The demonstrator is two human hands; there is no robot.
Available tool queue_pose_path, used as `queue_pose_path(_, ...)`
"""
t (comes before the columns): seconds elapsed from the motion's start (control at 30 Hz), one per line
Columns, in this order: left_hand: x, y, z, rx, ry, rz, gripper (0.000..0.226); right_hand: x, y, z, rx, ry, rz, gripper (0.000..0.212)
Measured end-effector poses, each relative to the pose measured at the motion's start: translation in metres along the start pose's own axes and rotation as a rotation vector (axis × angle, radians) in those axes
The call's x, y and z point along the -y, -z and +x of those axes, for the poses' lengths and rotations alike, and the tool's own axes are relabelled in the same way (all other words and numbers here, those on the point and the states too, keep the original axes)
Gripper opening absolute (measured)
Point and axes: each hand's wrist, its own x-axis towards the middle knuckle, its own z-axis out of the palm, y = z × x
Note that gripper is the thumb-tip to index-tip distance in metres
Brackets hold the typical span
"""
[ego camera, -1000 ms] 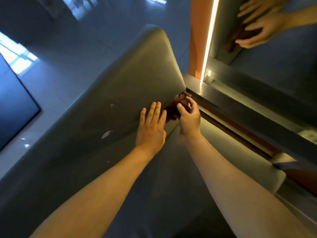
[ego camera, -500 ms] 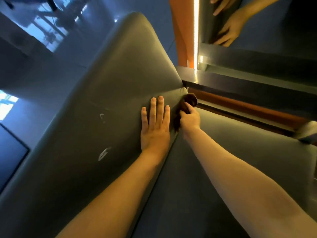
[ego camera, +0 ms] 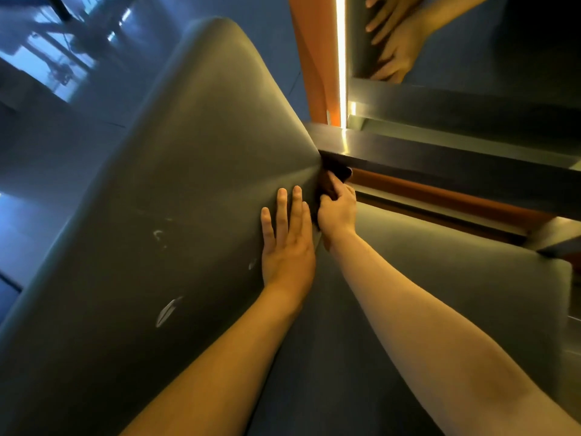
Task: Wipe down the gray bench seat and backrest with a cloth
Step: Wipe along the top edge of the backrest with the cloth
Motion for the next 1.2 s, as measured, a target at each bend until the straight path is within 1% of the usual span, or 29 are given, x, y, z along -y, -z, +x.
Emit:
queue_pose_path(0.1, 0.000, -0.006, 0.000, -0.053, -0.002, 0.024, 0.066, -0.025, 0.009, 0.010, 0.064, -0.288, 0.042, 0.059)
queue_pose_path(0.13, 0.001, -0.009, 0.000, -0.069, -0.001, 0.030, 0.065, -0.031, 0.011, 0.008, 0.084, -0.348, 0.080, 0.059)
queue_pose_path(0.2, 0.001, -0.013, 0.001, -0.103, 0.006, 0.040, 0.065, -0.036, 0.012, 0.000, 0.086, -0.371, 0.171, 0.058)
queue_pose_path(0.27, 0.001, -0.013, 0.001, -0.113, 0.010, 0.043, 0.065, -0.030, 0.009, -0.009, 0.036, -0.315, 0.219, 0.057)
queue_pose_path(0.33, 0.001, -0.012, 0.000, -0.090, 0.013, 0.036, 0.069, -0.017, 0.005, -0.021, 0.021, -0.188, 0.225, 0.052)
queue_pose_path(0.43, 0.002, -0.009, 0.000, -0.068, 0.017, 0.010, 0.077, 0.006, 0.000, -0.038, 0.063, 0.028, 0.201, 0.042)
queue_pose_path(0.5, 0.002, -0.008, 0.000, -0.071, 0.021, 0.023, 0.081, 0.014, -0.003, -0.041, 0.089, 0.151, 0.126, 0.040)
queue_pose_path(0.53, 0.003, -0.007, -0.001, -0.066, 0.018, 0.027, 0.081, 0.015, -0.005, -0.039, 0.077, 0.177, 0.095, 0.041)
queue_pose_path(0.6, 0.003, -0.007, -0.001, -0.056, 0.012, 0.035, 0.079, 0.006, -0.007, -0.031, 0.019, 0.169, 0.025, 0.045)
queue_pose_path(0.63, 0.003, -0.008, -0.001, -0.059, 0.009, 0.039, 0.078, 0.000, -0.006, -0.025, -0.004, 0.123, -0.013, 0.047)
queue_pose_path(0.67, 0.003, -0.009, -0.001, -0.066, 0.004, 0.038, 0.075, -0.007, -0.004, -0.019, -0.025, 0.040, -0.013, 0.050)
queue_pose_path(0.7, 0.003, -0.010, 0.000, -0.077, -0.001, 0.036, 0.071, -0.013, 0.001, -0.013, -0.027, -0.079, 0.026, 0.052)
queue_pose_path(0.77, 0.002, -0.013, -0.001, -0.105, -0.001, 0.044, 0.066, -0.026, 0.014, -0.009, 0.028, -0.302, 0.122, 0.054)
queue_pose_path(0.8, 0.002, -0.014, 0.000, -0.113, -0.002, 0.051, 0.066, -0.031, 0.019, -0.010, 0.070, -0.372, 0.129, 0.053)
queue_pose_path(0.87, 0.002, -0.017, 0.000, -0.117, -0.007, 0.062, 0.066, -0.038, 0.024, -0.016, 0.101, -0.416, 0.116, 0.051)
queue_pose_path(0.97, 0.003, -0.015, 0.001, -0.103, -0.004, 0.064, 0.063, -0.032, 0.023, -0.027, 0.088, -0.374, 0.197, 0.050)
queue_pose_path(1.03, 0.004, -0.013, -0.001, -0.091, -0.008, 0.055, 0.063, -0.017, 0.023, -0.037, 0.110, -0.291, 0.252, 0.049)
queue_pose_path(1.13, 0.004, -0.009, -0.003, -0.085, -0.009, -0.003, 0.070, 0.008, 0.024, -0.051, 0.217, -0.098, 0.208, 0.044)
queue_pose_path(1.2, 0.006, -0.004, -0.005, -0.091, -0.005, -0.033, 0.071, 0.013, 0.021, -0.055, 0.246, -0.037, 0.143, 0.044)
